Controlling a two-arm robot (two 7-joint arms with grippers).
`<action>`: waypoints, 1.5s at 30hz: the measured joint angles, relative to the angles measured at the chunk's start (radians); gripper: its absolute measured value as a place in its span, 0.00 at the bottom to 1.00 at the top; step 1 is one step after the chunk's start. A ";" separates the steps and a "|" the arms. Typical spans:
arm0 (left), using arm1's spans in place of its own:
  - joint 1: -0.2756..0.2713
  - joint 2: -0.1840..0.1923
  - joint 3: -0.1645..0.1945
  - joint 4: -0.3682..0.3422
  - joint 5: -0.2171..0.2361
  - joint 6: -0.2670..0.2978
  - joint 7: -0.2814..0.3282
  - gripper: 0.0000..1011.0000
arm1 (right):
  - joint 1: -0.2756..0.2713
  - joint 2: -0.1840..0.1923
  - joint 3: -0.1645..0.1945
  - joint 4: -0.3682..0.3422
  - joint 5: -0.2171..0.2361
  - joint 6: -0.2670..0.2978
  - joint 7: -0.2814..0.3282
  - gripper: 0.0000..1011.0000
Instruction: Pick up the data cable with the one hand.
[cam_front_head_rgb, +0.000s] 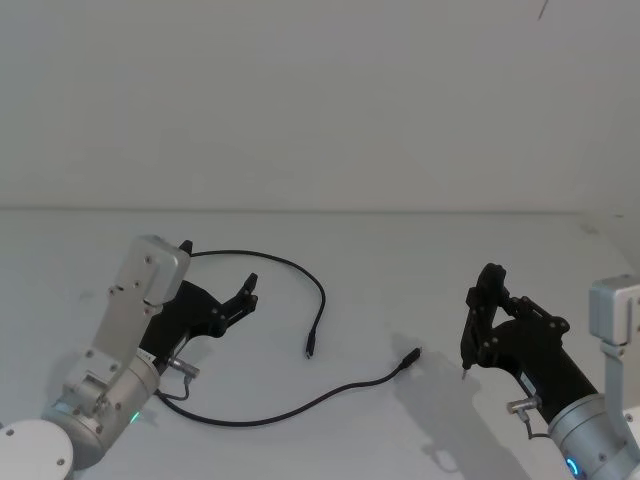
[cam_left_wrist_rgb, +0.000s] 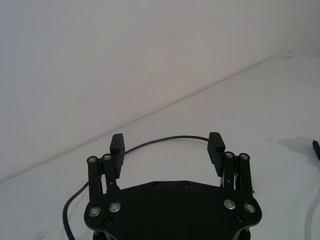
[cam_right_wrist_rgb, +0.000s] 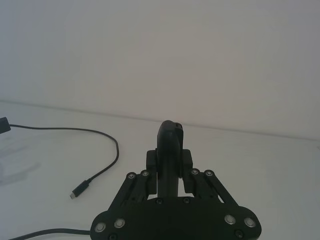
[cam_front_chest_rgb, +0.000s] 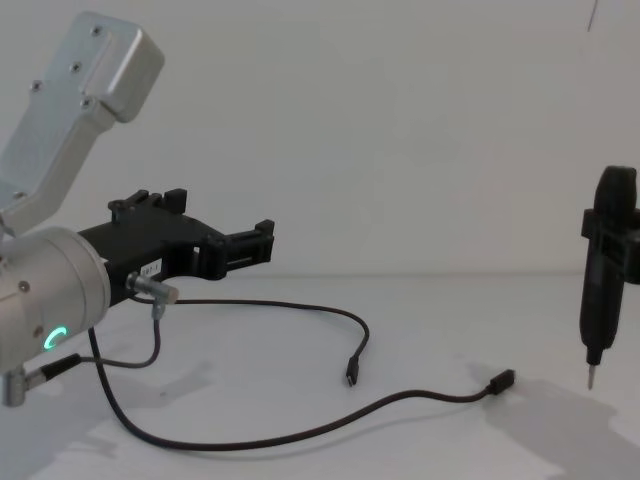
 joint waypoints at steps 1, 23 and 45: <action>0.000 0.000 0.000 0.000 0.000 0.000 0.000 0.99 | 0.000 0.000 0.000 0.000 0.000 0.000 0.000 0.28; 0.000 0.000 0.000 0.000 0.000 0.000 0.000 0.99 | 0.000 0.000 0.000 0.000 0.000 0.000 0.000 0.28; -0.002 0.007 0.001 -0.004 -0.005 0.006 -0.023 0.99 | 0.000 0.000 0.000 0.000 0.000 0.000 0.000 0.28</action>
